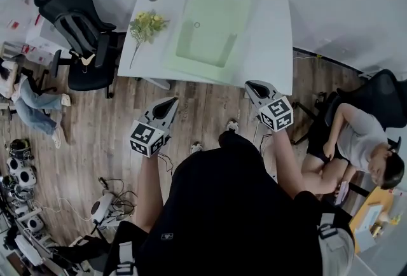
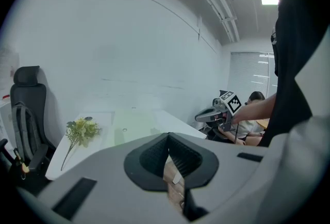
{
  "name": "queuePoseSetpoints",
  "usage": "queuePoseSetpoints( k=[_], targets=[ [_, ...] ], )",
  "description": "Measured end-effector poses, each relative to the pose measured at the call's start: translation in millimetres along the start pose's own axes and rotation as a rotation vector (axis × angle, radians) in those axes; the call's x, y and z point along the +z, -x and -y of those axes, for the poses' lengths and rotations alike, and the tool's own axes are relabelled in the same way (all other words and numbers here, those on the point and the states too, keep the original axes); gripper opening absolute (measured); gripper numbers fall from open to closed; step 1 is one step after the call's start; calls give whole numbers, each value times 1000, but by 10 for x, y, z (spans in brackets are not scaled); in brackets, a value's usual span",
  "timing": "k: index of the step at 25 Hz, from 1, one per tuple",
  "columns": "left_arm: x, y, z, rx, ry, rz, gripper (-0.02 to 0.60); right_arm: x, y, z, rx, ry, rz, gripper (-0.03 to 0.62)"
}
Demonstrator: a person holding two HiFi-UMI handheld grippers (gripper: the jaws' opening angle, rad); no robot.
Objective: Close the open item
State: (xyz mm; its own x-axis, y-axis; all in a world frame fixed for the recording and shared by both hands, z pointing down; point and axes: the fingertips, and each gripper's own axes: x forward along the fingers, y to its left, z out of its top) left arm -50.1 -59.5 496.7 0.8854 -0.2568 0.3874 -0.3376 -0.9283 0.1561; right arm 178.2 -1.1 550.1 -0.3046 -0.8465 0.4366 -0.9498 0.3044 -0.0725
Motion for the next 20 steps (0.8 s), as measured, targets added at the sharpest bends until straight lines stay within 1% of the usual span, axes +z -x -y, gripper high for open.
queuePoseSetpoints(
  k=[3, 7, 10, 14, 16, 20],
  targets=[
    [-46, -171, 24, 39, 6, -42, 6, 57, 34, 294, 19, 10, 8, 8],
    [21, -372, 74, 86, 61, -24, 5, 88, 61, 732, 40, 20, 8, 8],
    [60, -532, 107, 115, 76, -35, 5, 85, 51, 1000, 63, 20, -2, 8],
    [87, -681, 145, 149, 87, -46, 5, 109, -12, 1239, 105, 27, -11, 8],
    [80, -743, 171, 155, 94, -49, 5, 123, -52, 1331, 116, 37, -14, 8],
    [36, -870, 169, 141, 105, -74, 5, 204, -158, 1492, 121, 64, -16, 8]
  ],
)
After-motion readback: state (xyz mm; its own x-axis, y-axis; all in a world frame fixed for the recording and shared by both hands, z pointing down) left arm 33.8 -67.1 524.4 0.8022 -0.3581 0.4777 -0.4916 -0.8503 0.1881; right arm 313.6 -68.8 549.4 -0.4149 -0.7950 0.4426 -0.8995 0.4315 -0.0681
